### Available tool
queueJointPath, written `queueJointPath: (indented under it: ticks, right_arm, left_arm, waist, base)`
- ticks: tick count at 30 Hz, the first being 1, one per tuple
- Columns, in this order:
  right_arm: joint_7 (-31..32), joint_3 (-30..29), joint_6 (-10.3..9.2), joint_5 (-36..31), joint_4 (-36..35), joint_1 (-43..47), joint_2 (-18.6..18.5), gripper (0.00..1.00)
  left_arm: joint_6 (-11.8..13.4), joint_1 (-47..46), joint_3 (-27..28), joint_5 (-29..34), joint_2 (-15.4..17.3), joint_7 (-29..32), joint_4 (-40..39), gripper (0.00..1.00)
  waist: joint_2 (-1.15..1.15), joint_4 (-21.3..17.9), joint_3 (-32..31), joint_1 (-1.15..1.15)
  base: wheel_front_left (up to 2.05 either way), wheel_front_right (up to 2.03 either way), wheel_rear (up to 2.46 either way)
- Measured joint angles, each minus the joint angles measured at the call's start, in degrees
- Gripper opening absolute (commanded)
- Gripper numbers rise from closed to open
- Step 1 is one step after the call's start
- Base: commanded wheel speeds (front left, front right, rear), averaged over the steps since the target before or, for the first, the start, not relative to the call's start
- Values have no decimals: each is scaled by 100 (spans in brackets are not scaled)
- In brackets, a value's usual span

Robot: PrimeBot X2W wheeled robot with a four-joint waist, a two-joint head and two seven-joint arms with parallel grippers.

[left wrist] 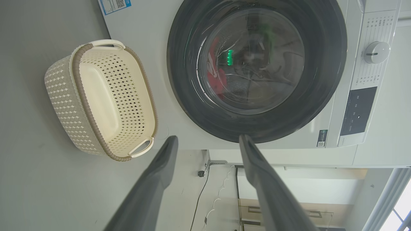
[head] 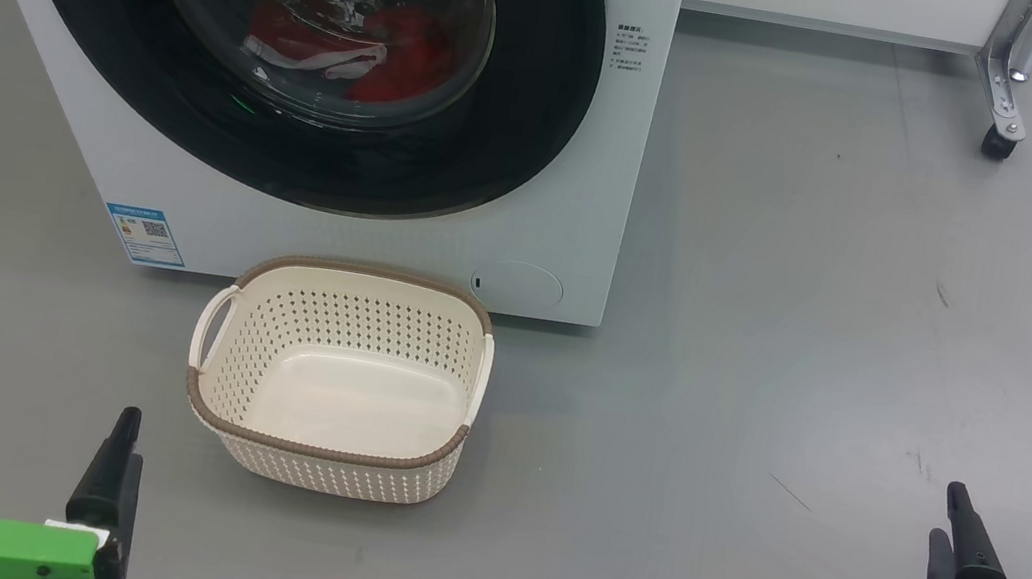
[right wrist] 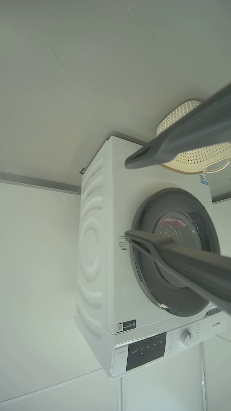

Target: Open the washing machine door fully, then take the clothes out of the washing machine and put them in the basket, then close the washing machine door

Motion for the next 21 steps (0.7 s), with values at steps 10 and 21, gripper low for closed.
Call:
queueJointPath:
  ticks: [10, 21]
  right_arm:
    - [-185, -4, 0, -381, -303, 4, -8, 100]
    - [-381, -80, 0, -831, -670, 3, -27, 100]
  left_arm:
    - [0, -5, 41, 27, 4, -179, -253, 100]
    - [0, -40, 14, 405, 8, -402, -530, 100]
  waist:
    - [0, 15, 0, 0]
    - [0, 38, -7, 0]
  base:
    - [0, 0, 0]
    - [0, 0, 0]
